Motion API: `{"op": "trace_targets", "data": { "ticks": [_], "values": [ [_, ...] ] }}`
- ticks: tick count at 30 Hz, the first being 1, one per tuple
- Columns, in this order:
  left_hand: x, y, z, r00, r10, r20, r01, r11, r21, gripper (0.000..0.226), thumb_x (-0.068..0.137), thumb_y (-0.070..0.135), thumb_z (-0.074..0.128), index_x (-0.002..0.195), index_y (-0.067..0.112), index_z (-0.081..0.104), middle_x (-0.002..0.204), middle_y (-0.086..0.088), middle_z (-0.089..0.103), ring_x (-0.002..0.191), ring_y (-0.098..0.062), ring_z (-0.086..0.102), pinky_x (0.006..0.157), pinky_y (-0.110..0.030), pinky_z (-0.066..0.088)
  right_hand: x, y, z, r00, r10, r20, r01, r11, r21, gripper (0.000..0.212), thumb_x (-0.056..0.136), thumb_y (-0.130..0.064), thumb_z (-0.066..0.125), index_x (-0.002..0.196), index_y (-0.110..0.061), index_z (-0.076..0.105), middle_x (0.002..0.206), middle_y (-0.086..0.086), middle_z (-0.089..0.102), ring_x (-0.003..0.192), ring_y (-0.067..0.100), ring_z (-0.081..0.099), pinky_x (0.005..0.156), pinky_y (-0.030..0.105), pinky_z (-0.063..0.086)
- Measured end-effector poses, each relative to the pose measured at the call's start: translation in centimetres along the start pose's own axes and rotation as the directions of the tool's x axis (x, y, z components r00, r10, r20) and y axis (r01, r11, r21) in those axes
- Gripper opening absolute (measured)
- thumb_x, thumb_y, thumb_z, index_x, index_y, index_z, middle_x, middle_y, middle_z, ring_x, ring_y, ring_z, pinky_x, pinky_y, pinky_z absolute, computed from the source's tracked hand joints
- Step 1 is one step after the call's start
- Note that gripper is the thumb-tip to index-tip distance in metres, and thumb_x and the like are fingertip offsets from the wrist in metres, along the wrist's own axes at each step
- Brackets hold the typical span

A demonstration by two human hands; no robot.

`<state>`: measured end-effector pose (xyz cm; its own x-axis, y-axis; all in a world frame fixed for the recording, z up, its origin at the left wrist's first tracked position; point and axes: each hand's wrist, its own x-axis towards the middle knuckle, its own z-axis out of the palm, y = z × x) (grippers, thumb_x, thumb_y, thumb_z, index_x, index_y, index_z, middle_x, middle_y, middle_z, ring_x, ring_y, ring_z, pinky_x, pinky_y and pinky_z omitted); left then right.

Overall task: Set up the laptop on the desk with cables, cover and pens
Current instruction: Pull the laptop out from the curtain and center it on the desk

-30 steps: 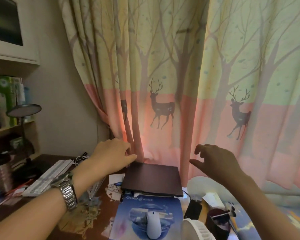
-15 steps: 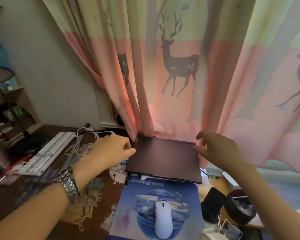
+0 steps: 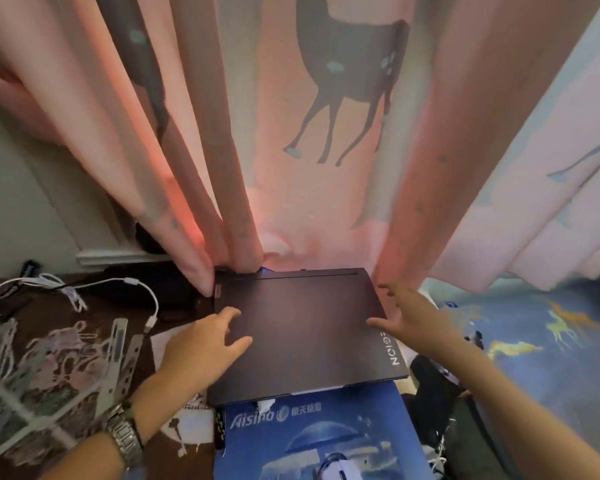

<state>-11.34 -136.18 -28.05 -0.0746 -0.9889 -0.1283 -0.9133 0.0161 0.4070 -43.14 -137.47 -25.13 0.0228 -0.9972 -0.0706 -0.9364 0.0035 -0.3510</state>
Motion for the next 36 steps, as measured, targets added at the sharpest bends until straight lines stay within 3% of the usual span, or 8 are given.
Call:
{"op": "trace_targets", "data": {
  "ticks": [3, 6, 13, 24, 29, 36],
  "values": [
    [2.3, -2.0, 1.7, 0.996, -0.014, 0.084, 0.017, 0.999, -0.035, 0.072, 0.082, 0.062, 0.051, 0.143, 0.034, 0.026, 0.132, -0.001, 0.053, 0.114, -0.021, 0.055, 0.087, -0.037, 0.049, 1.4, 0.7, 2.4, 0.997, 0.051, 0.056, -0.053, 0.998, 0.021, 0.077, 0.074, -0.05, 0.07, 0.136, -0.022, 0.034, 0.137, 0.007, 0.047, 0.119, 0.023, 0.049, 0.095, 0.034, 0.043],
    [3.6, -3.0, 2.7, 0.992, -0.022, 0.127, 0.029, 0.998, -0.052, 0.086, 0.079, 0.064, 0.053, 0.148, 0.031, 0.014, 0.139, -0.008, 0.044, 0.128, -0.027, 0.043, 0.098, -0.04, 0.042, 1.7, 1.4, 4.1, 0.992, 0.094, 0.084, -0.101, 0.992, 0.076, 0.085, 0.071, -0.05, 0.072, 0.139, -0.021, 0.03, 0.142, 0.008, 0.042, 0.123, 0.024, 0.046, 0.101, 0.036, 0.04],
    [5.6, -4.5, 4.7, 0.97, -0.075, 0.23, 0.106, 0.987, -0.123, 0.11, 0.07, 0.065, 0.064, 0.149, 0.031, -0.005, 0.15, -0.008, 0.017, 0.137, -0.027, 0.029, 0.103, -0.039, 0.038, 4.5, 4.0, 6.9, 0.969, 0.173, 0.176, -0.203, 0.965, 0.165, 0.111, 0.052, -0.067, 0.072, 0.144, -0.032, 0.021, 0.147, 0.008, 0.032, 0.13, 0.025, 0.04, 0.108, 0.04, 0.034],
    [7.8, -4.8, 5.9, 0.928, -0.169, 0.331, 0.277, 0.908, -0.313, 0.136, 0.048, 0.041, 0.091, 0.147, 0.037, -0.003, 0.157, -0.007, 0.013, 0.143, -0.025, 0.021, 0.112, -0.042, 0.026, 8.5, 6.8, 9.2, 0.932, 0.168, 0.32, -0.253, 0.936, 0.246, 0.127, 0.034, -0.073, 0.076, 0.141, -0.043, 0.016, 0.149, 0.005, 0.027, 0.134, 0.027, 0.031, 0.112, 0.05, 0.03],
    [8.4, -4.7, 6.1, 0.937, -0.141, 0.319, 0.261, 0.89, -0.373, 0.144, 0.042, 0.033, 0.094, 0.148, 0.036, -0.003, 0.159, 0.001, 0.004, 0.145, -0.019, 0.014, 0.113, -0.036, 0.021, 10.0, 7.1, 9.3, 0.922, 0.141, 0.361, -0.249, 0.93, 0.271, 0.137, 0.028, -0.068, 0.08, 0.142, -0.046, 0.007, 0.15, 0.007, 0.024, 0.136, 0.03, 0.026, 0.112, 0.049, 0.027],
    [6.6, -3.9, 4.7, 0.938, -0.13, 0.323, 0.259, 0.88, -0.398, 0.143, 0.041, 0.034, 0.094, 0.147, 0.039, -0.002, 0.158, 0.005, 0.007, 0.144, -0.018, 0.015, 0.114, -0.039, 0.023, 8.8, 7.3, 8.2, 0.901, 0.113, 0.419, -0.231, 0.942, 0.242, 0.142, 0.027, -0.074, 0.079, 0.142, -0.05, 0.0, 0.155, 0.005, 0.016, 0.14, 0.031, 0.022, 0.114, 0.052, 0.025]
  ]
}}
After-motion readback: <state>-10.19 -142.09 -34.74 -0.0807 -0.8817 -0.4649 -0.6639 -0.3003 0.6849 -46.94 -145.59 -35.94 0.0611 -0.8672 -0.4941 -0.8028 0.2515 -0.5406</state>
